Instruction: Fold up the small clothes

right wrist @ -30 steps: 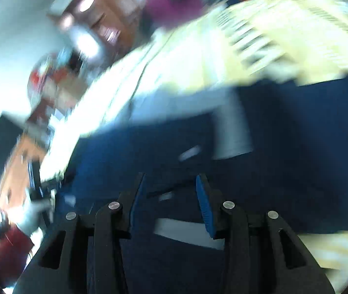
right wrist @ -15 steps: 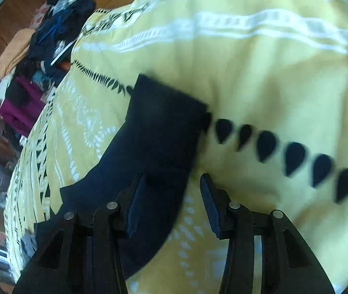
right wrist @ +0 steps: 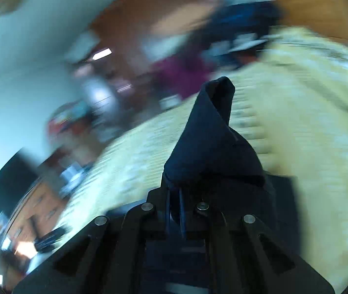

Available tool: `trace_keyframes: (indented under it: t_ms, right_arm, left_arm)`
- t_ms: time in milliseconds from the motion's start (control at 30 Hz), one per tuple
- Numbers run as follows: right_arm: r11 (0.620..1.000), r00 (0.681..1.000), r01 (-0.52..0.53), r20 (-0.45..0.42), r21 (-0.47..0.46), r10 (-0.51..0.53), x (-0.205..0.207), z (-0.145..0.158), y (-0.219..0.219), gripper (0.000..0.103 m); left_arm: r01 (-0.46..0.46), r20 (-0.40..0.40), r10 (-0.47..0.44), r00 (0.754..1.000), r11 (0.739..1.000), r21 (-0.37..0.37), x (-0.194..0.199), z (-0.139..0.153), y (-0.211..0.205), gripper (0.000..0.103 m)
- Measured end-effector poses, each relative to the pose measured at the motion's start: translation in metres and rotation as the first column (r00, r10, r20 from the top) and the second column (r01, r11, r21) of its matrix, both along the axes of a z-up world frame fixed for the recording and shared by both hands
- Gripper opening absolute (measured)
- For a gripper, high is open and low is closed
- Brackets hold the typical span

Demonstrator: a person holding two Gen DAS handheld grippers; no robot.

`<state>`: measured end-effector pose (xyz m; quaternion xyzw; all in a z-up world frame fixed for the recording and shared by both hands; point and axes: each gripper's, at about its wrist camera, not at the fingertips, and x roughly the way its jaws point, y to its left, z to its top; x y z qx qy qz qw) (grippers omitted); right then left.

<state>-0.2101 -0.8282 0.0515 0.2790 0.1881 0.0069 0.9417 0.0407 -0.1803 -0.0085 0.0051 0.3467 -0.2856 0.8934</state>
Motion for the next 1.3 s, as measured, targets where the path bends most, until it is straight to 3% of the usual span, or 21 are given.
trace_keyframes:
  t_ms: [100, 167, 200, 233, 300, 367, 433, 567, 633, 733, 833, 933, 1133, 1167, 1200, 1233, 1267, 1300]
  right_arm:
    - [0.967, 0.967, -0.253, 0.005, -0.016, 0.254, 0.079, -0.021, 0.098, 0.017]
    - [0.954, 0.947, -0.3, -0.126, -0.016, 0.295, 0.123, -0.069, 0.147, 0.044]
    - [0.951, 0.932, -0.308, -0.203, -0.011, 0.3, 0.134, -0.091, 0.163, 0.045]
    - [0.947, 0.905, -0.321, -0.291, 0.009, 0.31, 0.141, -0.117, 0.181, 0.045]
    - [0.931, 0.881, -0.361, -0.306, 0.06, 0.361, 0.122, -0.14, 0.202, 0.045]
    - [0.921, 0.867, -0.388, -0.326, 0.036, 0.377, 0.091, -0.149, 0.213, 0.045]
    - [0.923, 0.862, -0.383, -0.35, 0.025, 0.367, 0.059, -0.157, 0.211, 0.046]
    - [0.953, 0.863, -0.29, -0.406, 0.088, 0.3, 0.012, -0.178, 0.18, 0.05]
    - [0.962, 0.862, -0.232, -0.428, 0.143, 0.272, -0.009, -0.19, 0.167, 0.05]
    - [0.965, 0.876, -0.193, -0.412, 0.18, 0.252, -0.024, -0.19, 0.16, 0.048]
    - [0.963, 0.877, -0.209, -0.402, 0.17, 0.261, -0.017, -0.197, 0.161, 0.052]
    - [0.963, 0.886, -0.221, -0.38, 0.155, 0.264, -0.017, -0.203, 0.163, 0.054]
    - [0.952, 0.898, -0.229, -0.333, 0.205, 0.288, -0.021, -0.211, 0.156, 0.054]
    - [0.951, 0.898, -0.231, -0.33, 0.206, 0.29, -0.023, -0.211, 0.154, 0.054]
    - [0.951, 0.899, -0.232, -0.328, 0.206, 0.29, -0.022, -0.208, 0.154, 0.055]
    - [0.95, 0.899, -0.233, -0.328, 0.206, 0.291, -0.022, -0.208, 0.154, 0.055]
    - [0.951, 0.899, -0.232, -0.328, 0.205, 0.29, -0.022, -0.208, 0.153, 0.054]
    - [0.952, 0.898, -0.232, -0.331, 0.201, 0.289, -0.027, -0.205, 0.151, 0.054]
  left_arm:
    - [0.024, -0.046, -0.027, 0.999, 0.997, -0.07, 0.002, -0.005, 0.002, 0.102]
    - [0.012, -0.108, -0.022, 0.994, 0.996, -0.09, 0.007, -0.017, 0.006, 0.102]
    - [0.006, -0.139, -0.019, 0.99, 0.996, -0.094, 0.009, -0.022, 0.009, 0.102]
    - [0.008, -0.162, -0.025, 0.986, 0.995, -0.1, 0.009, -0.027, 0.012, 0.102]
    - [0.03, -0.177, -0.043, 0.983, 0.997, -0.077, 0.003, -0.033, 0.015, 0.102]
    - [0.056, -0.189, -0.068, 0.98, 0.996, -0.066, -0.003, -0.039, 0.015, 0.102]
    - [0.072, -0.228, -0.088, 0.97, 0.994, -0.078, -0.008, -0.047, 0.01, 0.102]
    - [0.133, -0.29, -0.173, 0.941, 0.979, -0.152, -0.019, -0.059, -0.017, 0.101]
    - [0.121, -0.326, -0.173, 0.929, 0.977, -0.175, -0.015, -0.065, -0.026, 0.1]
    - [0.089, -0.353, -0.148, 0.924, 0.98, -0.179, -0.01, -0.071, -0.037, 0.096]
    - [0.121, -0.334, -0.181, 0.925, 0.974, -0.193, -0.003, -0.067, -0.056, 0.096]
    - [0.16, -0.32, -0.202, 0.926, 0.975, -0.153, 0.012, -0.07, -0.082, 0.096]
    - [0.148, -0.321, -0.145, 0.936, 0.989, -0.013, 0.036, -0.091, -0.113, 0.094]
    - [0.154, -0.307, -0.147, 0.94, 0.988, -0.001, 0.035, -0.092, -0.117, 0.089]
    - [0.167, -0.304, -0.157, 0.94, 0.986, 0.006, 0.035, -0.092, -0.121, 0.062]
    - [0.174, -0.307, -0.158, 0.939, 0.984, 0.026, 0.034, -0.094, -0.124, 0.023]
    - [0.173, -0.298, -0.154, 0.942, 0.984, 0.04, 0.032, -0.094, -0.125, 0.013]
    - [0.184, -0.301, -0.172, 0.938, 0.983, 0.012, 0.032, -0.092, -0.125, 0.013]
